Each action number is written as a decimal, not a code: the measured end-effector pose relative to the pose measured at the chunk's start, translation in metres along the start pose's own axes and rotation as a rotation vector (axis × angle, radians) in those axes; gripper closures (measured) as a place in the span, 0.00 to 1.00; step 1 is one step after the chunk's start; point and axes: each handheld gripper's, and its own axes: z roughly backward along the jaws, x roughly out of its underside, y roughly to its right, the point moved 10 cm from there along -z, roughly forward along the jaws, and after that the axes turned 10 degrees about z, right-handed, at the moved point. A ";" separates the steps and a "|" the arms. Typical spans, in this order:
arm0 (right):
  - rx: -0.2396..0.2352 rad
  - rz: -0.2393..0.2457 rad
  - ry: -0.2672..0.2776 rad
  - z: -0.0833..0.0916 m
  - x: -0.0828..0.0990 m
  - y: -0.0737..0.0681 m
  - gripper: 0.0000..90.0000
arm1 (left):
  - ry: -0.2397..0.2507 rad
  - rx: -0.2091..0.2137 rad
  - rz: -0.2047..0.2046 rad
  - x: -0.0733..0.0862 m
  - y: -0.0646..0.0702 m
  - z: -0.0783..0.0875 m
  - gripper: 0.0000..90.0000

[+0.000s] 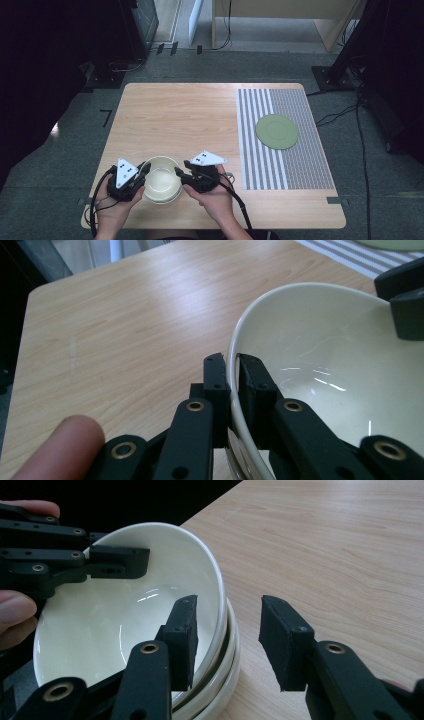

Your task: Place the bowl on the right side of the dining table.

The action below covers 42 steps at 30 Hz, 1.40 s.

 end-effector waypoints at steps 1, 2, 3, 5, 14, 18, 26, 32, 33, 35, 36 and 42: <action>-0.002 -0.001 -0.003 -0.001 0.000 0.000 0.66 | 0.011 -0.004 -0.006 -0.001 0.000 0.001 0.93; -0.002 -0.001 -0.003 -0.001 0.000 0.000 0.66 | 0.011 -0.004 -0.006 -0.001 0.000 0.001 0.93; -0.004 -0.003 -0.006 -0.001 0.001 -0.001 0.66 | 0.021 -0.012 -0.019 -0.003 0.001 0.002 0.93; -0.006 -0.010 -0.006 -0.004 0.001 -0.002 0.66 | 0.042 -0.025 -0.042 -0.005 0.002 0.004 0.93; -0.010 -0.018 0.006 -0.009 -0.006 -0.007 0.67 | 0.094 -0.033 -0.062 -0.011 0.005 0.009 0.93; -0.009 -0.027 0.014 -0.012 -0.010 -0.010 0.70 | 0.123 -0.035 -0.055 -0.016 0.005 0.014 0.93; 0.007 -0.052 0.027 -0.016 -0.016 -0.014 0.78 | 0.192 -0.051 -0.055 -0.025 0.004 0.023 0.93; 0.028 -0.065 0.036 -0.020 -0.021 -0.013 0.84 | 0.232 -0.060 -0.060 -0.030 0.005 0.028 0.93; 0.034 -0.068 0.039 -0.020 -0.022 -0.013 0.87 | 0.239 -0.062 -0.058 -0.031 0.005 0.029 0.93; 0.045 -0.080 0.047 -0.021 -0.024 -0.012 0.91 | 0.249 -0.059 -0.054 -0.032 0.004 0.031 0.93; 0.045 -0.080 0.047 -0.021 -0.024 -0.012 0.91 | 0.251 -0.062 -0.056 -0.032 0.004 0.031 0.93; 0.081 -0.038 0.037 -0.023 -0.024 -0.012 0.94 | 0.260 -0.074 -0.071 -0.032 0.005 0.031 0.93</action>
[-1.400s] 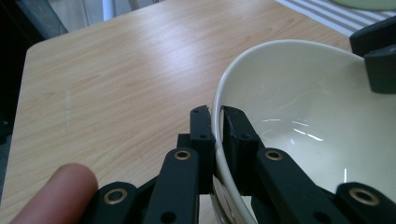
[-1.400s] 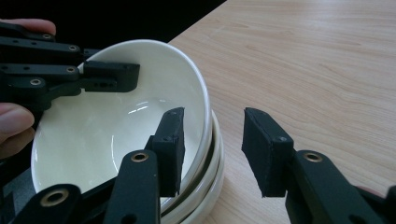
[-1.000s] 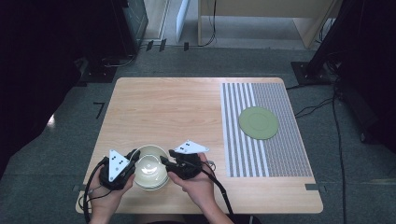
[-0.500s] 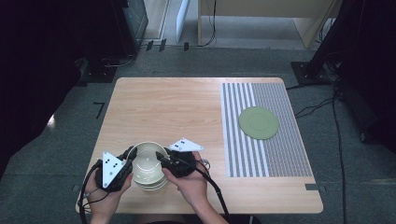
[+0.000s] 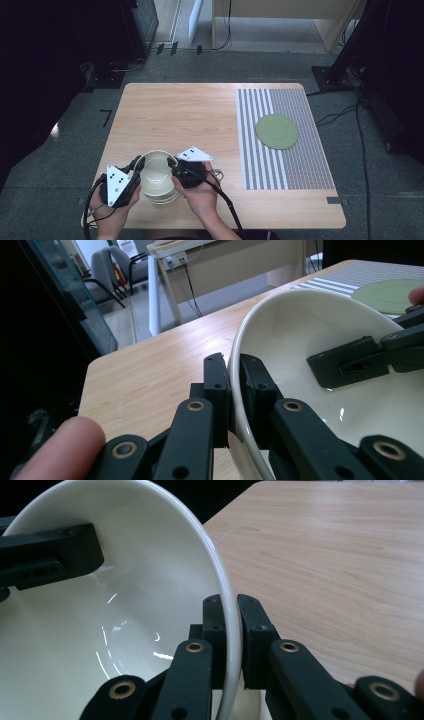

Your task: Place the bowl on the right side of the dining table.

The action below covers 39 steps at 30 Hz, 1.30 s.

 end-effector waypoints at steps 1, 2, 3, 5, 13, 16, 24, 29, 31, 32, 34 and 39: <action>0.000 0.000 0.000 0.000 0.000 0.000 0.94 | 0.003 0.000 0.001 0.000 0.000 0.000 0.93; 0.006 0.010 0.003 0.000 0.000 0.000 0.94 | 0.005 0.002 0.002 -0.001 0.000 0.000 0.93; 0.010 0.019 0.006 0.001 -0.001 0.000 0.94 | 0.009 0.003 0.002 -0.001 0.000 0.001 0.93; 0.018 0.030 0.020 0.002 -0.003 0.000 0.94 | 0.016 0.009 0.012 -0.003 0.001 0.001 0.93; 0.031 0.048 0.082 0.012 -0.013 -0.001 0.94 | 0.089 0.074 0.109 -0.013 0.001 0.009 0.89; 0.044 0.056 0.095 0.016 -0.016 0.000 0.94 | 0.103 0.097 0.174 -0.017 -0.003 0.011 0.71; 0.083 0.058 0.118 0.022 -0.021 0.011 0.94 | 0.113 0.116 0.313 -0.022 -0.017 0.013 0.22; 0.113 0.056 0.134 0.029 -0.025 0.021 0.94 | 0.111 0.139 0.355 -0.023 -0.020 0.014 0.10; 0.124 0.054 0.139 0.031 -0.026 0.026 0.94 | 0.109 0.161 0.354 -0.023 -0.019 0.014 0.05; 0.131 0.051 0.141 0.033 -0.026 0.028 0.94 | 0.103 0.168 0.356 -0.022 -0.019 0.014 0.02; 0.140 0.046 0.151 0.037 -0.028 0.034 0.94 | 0.096 0.163 0.359 -0.021 -0.020 0.013 0.02; 0.168 0.042 0.163 0.045 -0.031 0.047 0.94 | 0.084 0.148 0.375 -0.018 -0.026 0.012 0.02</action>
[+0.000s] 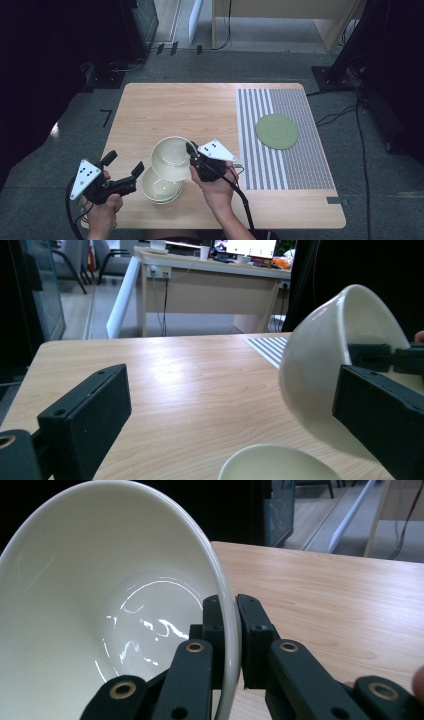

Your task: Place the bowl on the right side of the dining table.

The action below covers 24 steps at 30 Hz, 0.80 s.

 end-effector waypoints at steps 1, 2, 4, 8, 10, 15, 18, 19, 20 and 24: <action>0.004 0.000 0.001 0.001 0.000 0.003 0.94 | 0.001 -0.004 0.002 0.000 -0.001 0.000 0.02; 0.007 -0.004 0.000 0.002 0.000 0.005 0.94 | -0.001 -0.013 0.006 0.000 -0.004 0.000 0.02; 0.014 -0.010 0.001 0.004 0.000 0.011 0.94 | -0.005 -0.017 0.014 0.001 -0.009 0.000 0.02; 0.024 -0.022 0.005 0.009 0.000 0.021 0.94 | -0.015 -0.046 0.022 0.004 -0.020 0.000 0.02; 0.033 -0.025 0.006 0.011 0.001 0.026 0.94 | -0.017 -0.058 0.028 0.006 -0.026 -0.001 0.02; 0.055 -0.026 0.000 0.016 0.004 0.038 0.94 | -0.021 -0.082 0.048 0.009 -0.039 -0.001 0.02; 0.063 -0.033 0.003 0.020 0.006 0.044 0.94 | -0.026 -0.092 0.055 0.012 -0.045 -0.001 0.02; 0.063 -0.033 0.003 0.020 0.006 0.044 0.94 | -0.029 -0.099 0.058 0.013 -0.049 -0.001 0.02; 0.070 -0.038 0.004 0.022 0.007 0.048 0.94 | -0.035 -0.113 0.064 0.016 -0.055 -0.001 0.02; 0.084 -0.044 0.004 0.027 0.008 0.057 0.94 | -0.039 -0.133 0.076 0.020 -0.064 -0.001 0.02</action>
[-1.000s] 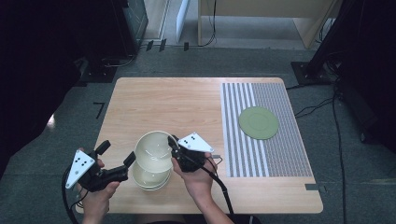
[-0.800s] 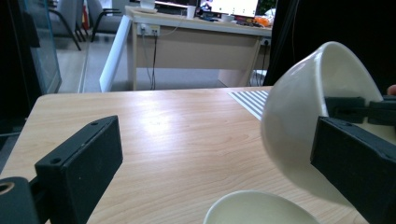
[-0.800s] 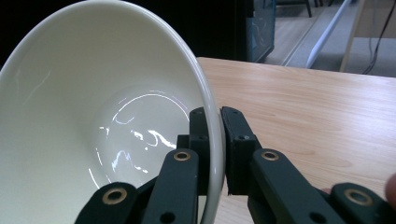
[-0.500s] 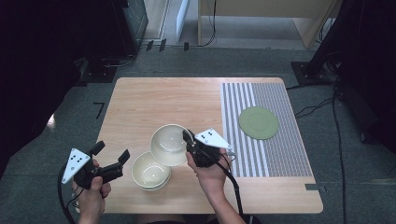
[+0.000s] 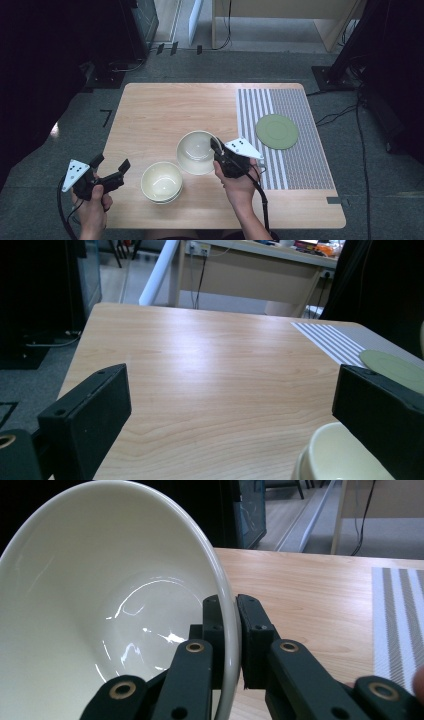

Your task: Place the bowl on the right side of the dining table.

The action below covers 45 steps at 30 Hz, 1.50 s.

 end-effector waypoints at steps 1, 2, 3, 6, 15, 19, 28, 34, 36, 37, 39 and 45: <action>0.004 -0.002 0.001 0.001 0.000 0.002 0.94 | -0.001 -0.010 0.010 0.001 -0.006 -0.001 0.02; 0.004 -0.002 0.001 0.001 0.000 0.002 0.94 | -0.001 -0.010 0.010 0.001 -0.006 -0.001 0.02; 0.013 -0.006 0.002 0.003 0.000 0.007 0.94 | -0.004 -0.024 0.014 0.003 -0.011 -0.001 0.02; 0.023 -0.006 0.002 0.006 0.000 0.014 0.94 | -0.008 -0.036 0.020 0.005 -0.019 -0.002 0.02; 0.062 -0.017 0.003 0.015 0.002 0.034 0.94 | -0.037 -0.075 0.030 0.018 -0.036 -0.008 0.02; 0.076 -0.022 0.005 0.019 0.002 0.043 0.94 | -0.054 -0.097 0.018 0.025 -0.042 -0.011 0.02; 0.112 -0.031 0.004 0.027 0.006 0.063 0.94 | -0.080 -0.110 0.030 0.035 -0.050 -0.016 0.02; 0.131 -0.037 0.007 0.032 0.006 0.074 0.94 | -0.095 -0.118 0.027 0.040 -0.053 -0.018 0.02; 0.138 -0.040 0.008 0.034 0.005 0.078 0.94 | -0.101 -0.122 0.027 0.042 -0.054 -0.019 0.02; 0.146 -0.041 0.010 0.036 0.005 0.082 0.94 | -0.105 -0.124 0.026 0.044 -0.055 -0.020 0.02; 0.148 -0.044 0.010 0.036 0.005 0.083 0.94 | -0.111 -0.129 0.022 0.046 -0.057 -0.021 0.02; 0.171 -0.048 0.010 0.041 0.006 0.096 0.94 | -0.141 -0.140 0.022 0.056 -0.062 -0.025 0.02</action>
